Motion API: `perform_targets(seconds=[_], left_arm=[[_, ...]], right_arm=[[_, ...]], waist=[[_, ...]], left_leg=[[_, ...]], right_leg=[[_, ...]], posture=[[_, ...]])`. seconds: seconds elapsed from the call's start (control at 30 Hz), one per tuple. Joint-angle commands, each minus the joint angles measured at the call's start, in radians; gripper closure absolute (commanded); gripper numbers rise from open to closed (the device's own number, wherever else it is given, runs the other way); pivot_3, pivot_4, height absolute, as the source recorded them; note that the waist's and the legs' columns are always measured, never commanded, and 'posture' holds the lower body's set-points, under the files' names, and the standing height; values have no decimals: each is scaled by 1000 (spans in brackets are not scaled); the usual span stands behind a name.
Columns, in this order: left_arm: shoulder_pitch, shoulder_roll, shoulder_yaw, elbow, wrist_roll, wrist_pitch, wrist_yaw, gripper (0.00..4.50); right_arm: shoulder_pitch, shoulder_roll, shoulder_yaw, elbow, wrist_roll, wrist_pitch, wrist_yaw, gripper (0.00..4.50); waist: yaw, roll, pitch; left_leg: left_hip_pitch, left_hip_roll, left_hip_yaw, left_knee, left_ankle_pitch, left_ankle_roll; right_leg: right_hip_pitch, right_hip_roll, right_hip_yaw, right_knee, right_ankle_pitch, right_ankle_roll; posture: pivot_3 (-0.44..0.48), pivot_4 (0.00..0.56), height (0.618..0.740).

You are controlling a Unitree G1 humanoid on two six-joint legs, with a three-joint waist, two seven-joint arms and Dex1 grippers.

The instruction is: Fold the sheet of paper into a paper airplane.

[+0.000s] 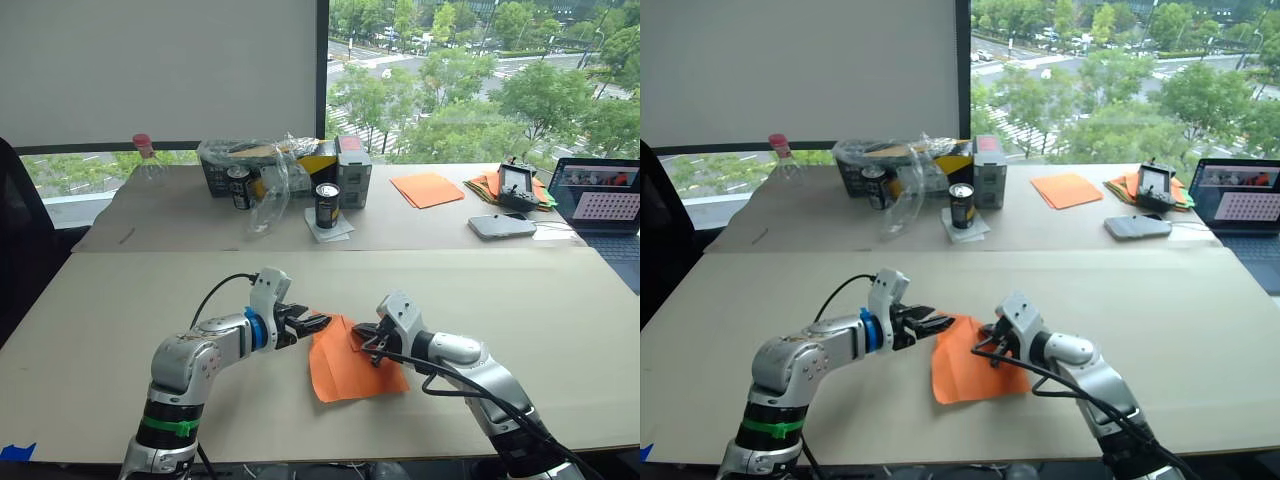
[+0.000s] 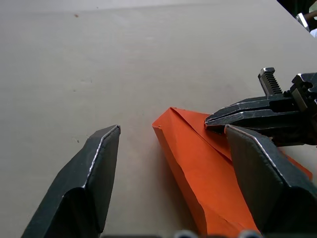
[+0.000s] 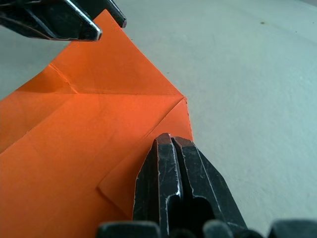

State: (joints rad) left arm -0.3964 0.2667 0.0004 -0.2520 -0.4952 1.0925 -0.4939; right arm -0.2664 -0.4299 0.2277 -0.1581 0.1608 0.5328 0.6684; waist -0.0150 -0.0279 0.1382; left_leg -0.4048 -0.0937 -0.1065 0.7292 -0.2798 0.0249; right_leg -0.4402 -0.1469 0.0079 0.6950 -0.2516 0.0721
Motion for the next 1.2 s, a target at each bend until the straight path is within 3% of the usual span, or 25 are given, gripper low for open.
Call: perform_targets(seconds=[0.03,0.23,0.53,0.7,1.2], left_arm=[[-21,16,-23,-1,-2,-22,-11,2423],[-62,36,-72,67,24,-75,-30,4452],[-162,108,-144,208,123,-310,-145,4487],[-184,122,-185,250,186,-426,-187,4487],[-41,128,-298,121,363,-648,-165,4487]], right_arm=[[1,8,7,-12,-1,56,-15,4500],[-42,31,-38,-79,35,112,-43,4500],[-77,45,-62,-119,40,142,-75,4500],[-64,52,-51,-108,34,137,-80,4500],[28,37,-43,-125,66,197,-79,4500]], waist=[[0,0,0],[5,0,3],[3,0,4],[4,0,4],[4,0,4]], left_leg=[[0,0,0,0,0,0],[-2,-1,0,0,0,0],[-17,-1,0,0,6,-10],[-18,-2,0,0,2,-3],[-17,-1,0,1,2,-3]], right_leg=[[0,0,0,0,0,0],[-1,0,0,0,0,0],[-19,-1,1,2,1,-2],[-19,-1,1,2,1,-2],[-18,-1,1,3,1,-2]], posture=[[0,150,670],[0,150,670],[0,150,670],[0,150,670],[0,150,670]])
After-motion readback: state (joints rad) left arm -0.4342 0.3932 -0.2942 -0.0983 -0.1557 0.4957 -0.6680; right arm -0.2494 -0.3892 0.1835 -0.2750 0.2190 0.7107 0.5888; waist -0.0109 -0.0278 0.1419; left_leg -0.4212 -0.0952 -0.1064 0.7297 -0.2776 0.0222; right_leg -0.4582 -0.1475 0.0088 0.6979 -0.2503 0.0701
